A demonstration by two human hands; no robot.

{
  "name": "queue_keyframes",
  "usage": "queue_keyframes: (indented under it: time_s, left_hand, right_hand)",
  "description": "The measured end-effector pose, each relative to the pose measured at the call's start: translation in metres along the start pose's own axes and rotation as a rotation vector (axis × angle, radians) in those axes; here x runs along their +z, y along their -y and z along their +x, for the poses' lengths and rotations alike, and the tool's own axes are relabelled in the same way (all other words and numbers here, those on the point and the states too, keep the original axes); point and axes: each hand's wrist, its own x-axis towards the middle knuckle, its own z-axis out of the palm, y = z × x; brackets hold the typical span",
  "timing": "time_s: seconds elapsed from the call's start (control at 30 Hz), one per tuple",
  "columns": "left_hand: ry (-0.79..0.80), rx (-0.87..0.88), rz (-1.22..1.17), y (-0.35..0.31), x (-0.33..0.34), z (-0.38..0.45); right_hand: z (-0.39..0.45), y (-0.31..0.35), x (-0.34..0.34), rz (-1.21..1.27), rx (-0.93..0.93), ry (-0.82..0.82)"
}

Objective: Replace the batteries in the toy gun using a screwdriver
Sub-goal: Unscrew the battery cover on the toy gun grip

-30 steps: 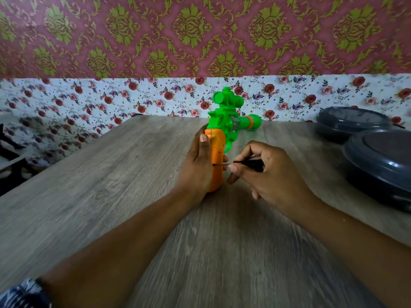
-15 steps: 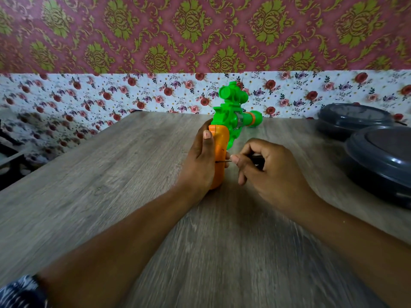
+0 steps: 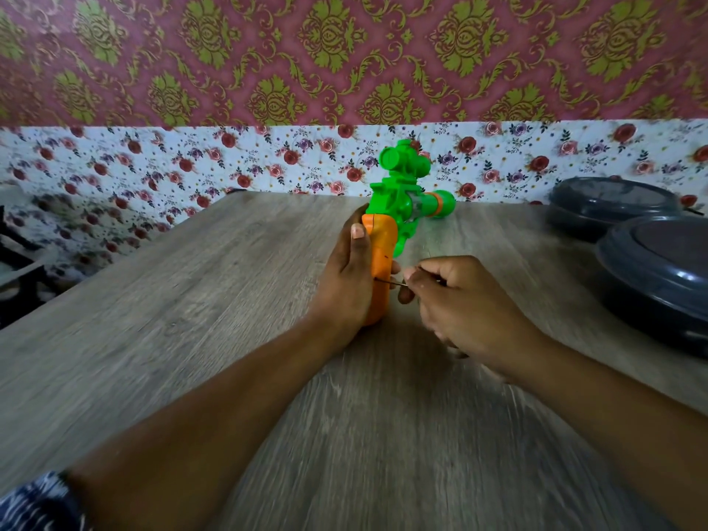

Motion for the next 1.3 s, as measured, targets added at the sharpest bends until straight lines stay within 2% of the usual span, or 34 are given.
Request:
queue_keyframes:
  time_s: [0.07, 0.27, 0.4, 0.53, 0.6, 0.8, 0.97, 1.2, 1.3]
  left_hand:
    - [-0.004, 0.007, -0.001, 0.001, 0.001, 0.001]
    - [-0.015, -0.039, -0.048, 0.003, 0.002, 0.003]
    - [-0.018, -0.01, 0.008, 0.001, 0.002, 0.0]
    - [-0.044, -0.006, 0.026, 0.002, 0.0, 0.0]
    - [-0.047, -0.003, 0.043, 0.003, 0.001, 0.0]
    - [0.014, 0.035, 0.038, -0.002, 0.003, -0.004]
    - [-0.002, 0.003, -0.019, -0.002, 0.004, -0.003]
    - [-0.007, 0.015, 0.043, -0.003, 0.003, -0.005]
    - [-0.01, 0.001, -0.001, -0.003, 0.002, -0.004]
  right_hand:
    - [0.0, 0.002, -0.001, 0.091, 0.051, 0.011]
    - [-0.003, 0.005, -0.002, 0.19, -0.031, -0.029]
    - [-0.005, 0.004, -0.003, 0.046, -0.132, -0.117]
    - [-0.01, 0.005, 0.001, -0.129, -0.196, -0.099]
    - [-0.01, 0.007, 0.003, -0.183, -0.171, -0.075]
    - [-0.003, 0.01, -0.005, -0.086, 0.016, -0.07]
    - [-0.005, 0.011, -0.008, 0.072, 0.042, -0.005]
    - [-0.007, 0.012, -0.008, 0.23, -0.028, -0.096]
    - [-0.007, 0.012, -0.006, 0.133, -0.007, -0.094]
